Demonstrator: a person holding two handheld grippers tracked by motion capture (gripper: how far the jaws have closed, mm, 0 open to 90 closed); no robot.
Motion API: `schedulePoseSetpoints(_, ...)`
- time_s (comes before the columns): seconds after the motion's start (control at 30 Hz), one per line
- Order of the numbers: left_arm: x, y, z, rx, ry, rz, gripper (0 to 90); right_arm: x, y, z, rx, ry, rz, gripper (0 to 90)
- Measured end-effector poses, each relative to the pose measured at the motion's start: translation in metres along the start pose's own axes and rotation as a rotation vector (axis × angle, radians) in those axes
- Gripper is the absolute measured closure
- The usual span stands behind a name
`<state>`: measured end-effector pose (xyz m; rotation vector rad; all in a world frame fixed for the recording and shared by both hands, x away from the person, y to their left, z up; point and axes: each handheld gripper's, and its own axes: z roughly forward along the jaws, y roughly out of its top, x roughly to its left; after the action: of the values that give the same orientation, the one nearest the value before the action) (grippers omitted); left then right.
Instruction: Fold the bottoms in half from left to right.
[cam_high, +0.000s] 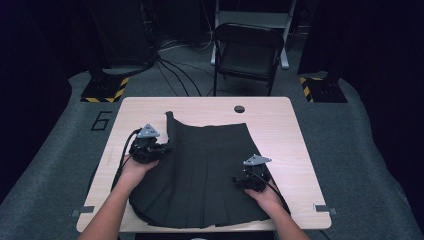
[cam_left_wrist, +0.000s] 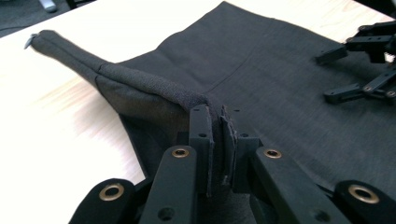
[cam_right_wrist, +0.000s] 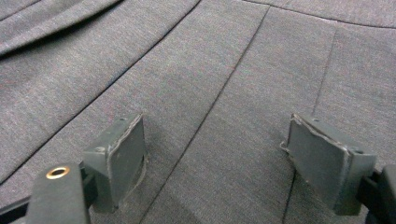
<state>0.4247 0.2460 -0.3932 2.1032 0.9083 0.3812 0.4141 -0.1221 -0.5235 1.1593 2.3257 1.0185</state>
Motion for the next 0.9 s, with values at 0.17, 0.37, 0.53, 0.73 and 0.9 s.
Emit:
schedulePoseSetpoints(0.17, -0.012, 0.011, 0.007, 0.005, -0.016, 0.032, 82.6, 0.0, 0.0, 0.0, 0.002, 0.001, 0.0, 19.0)
schedulePoseSetpoints(0.37, -0.025, 0.018, 0.019, 0.013, -0.043, 0.053, 82.6, 0.0, 0.0, 0.0, 0.0, 0.001, 0.0, 19.0)
schedulePoseSetpoints(0.53, -0.038, 0.023, 0.031, 0.016, -0.072, 0.075, 82.6, -0.001, 0.0, 0.0, 0.004, 0.002, -0.005, 19.0)
schedulePoseSetpoints(0.73, -0.055, 0.027, 0.046, 0.027, -0.105, 0.103, 82.6, -0.001, 0.0, 0.0, 0.004, 0.002, -0.006, 19.0)
schedulePoseSetpoints(0.9, -0.064, 0.027, 0.062, 0.039, -0.12, 0.115, 82.6, 0.0, 0.0, 0.0, 0.004, 0.003, -0.001, 19.0)
